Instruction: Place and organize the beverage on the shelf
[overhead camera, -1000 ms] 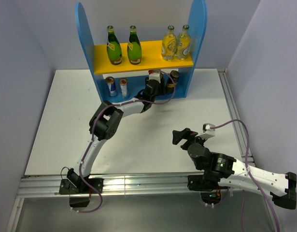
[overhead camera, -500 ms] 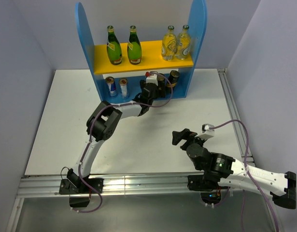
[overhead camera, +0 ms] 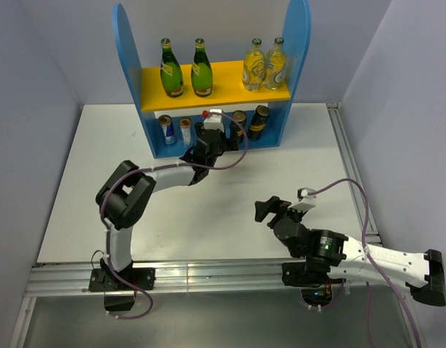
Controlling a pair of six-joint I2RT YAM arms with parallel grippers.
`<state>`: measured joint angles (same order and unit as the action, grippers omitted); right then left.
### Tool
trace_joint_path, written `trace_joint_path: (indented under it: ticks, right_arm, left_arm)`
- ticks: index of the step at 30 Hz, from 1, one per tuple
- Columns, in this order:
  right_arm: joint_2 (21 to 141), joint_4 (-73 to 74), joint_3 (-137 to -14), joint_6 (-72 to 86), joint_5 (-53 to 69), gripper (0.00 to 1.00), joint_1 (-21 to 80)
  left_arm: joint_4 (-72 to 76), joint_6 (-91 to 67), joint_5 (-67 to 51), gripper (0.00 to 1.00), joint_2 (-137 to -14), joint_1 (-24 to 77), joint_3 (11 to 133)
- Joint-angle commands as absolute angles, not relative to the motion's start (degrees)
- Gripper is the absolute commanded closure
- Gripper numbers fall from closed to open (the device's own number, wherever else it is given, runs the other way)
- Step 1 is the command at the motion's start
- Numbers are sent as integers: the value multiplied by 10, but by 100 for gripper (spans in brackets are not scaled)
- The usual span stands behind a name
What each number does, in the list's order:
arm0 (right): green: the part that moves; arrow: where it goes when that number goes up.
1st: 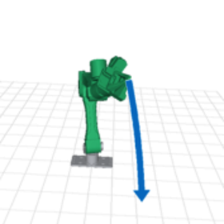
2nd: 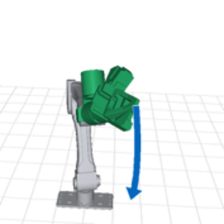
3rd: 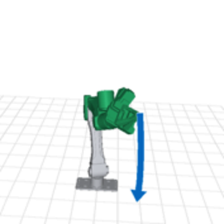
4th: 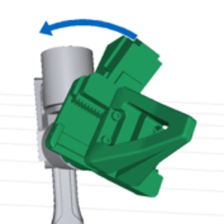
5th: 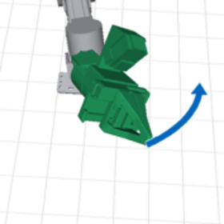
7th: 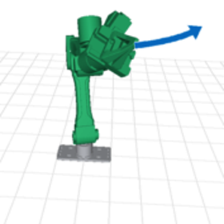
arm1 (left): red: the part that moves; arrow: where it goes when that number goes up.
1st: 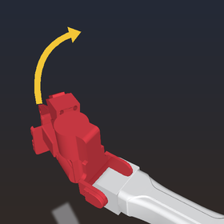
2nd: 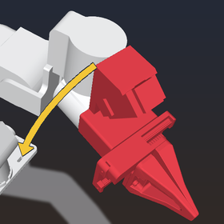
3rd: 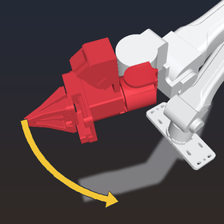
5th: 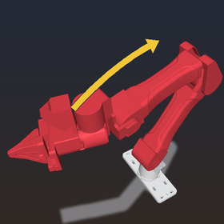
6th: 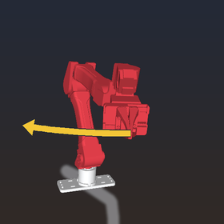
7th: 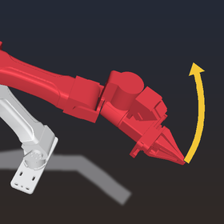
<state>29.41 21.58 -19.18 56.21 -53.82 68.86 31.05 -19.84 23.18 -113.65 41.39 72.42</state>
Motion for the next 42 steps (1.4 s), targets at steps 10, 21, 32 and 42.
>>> trace_joint_path:
  ticks: [10,21,32,42]
  right_arm:
    - [304,294,-330,452,-584,0,725]
    - [393,414,-559,402,-608,0,726]
    - [371,425,-586,374,-580,0,725]
    - [368,403,-578,358,-569,0,726]
  left_arm:
    - [136,-261,366,1,-828,552,548]
    - [-332,-396,532,1,-541,622,606]
    - [-432,-423,546,1,-411,629,628]
    - [-433,-423,548,1,-417,629,621]
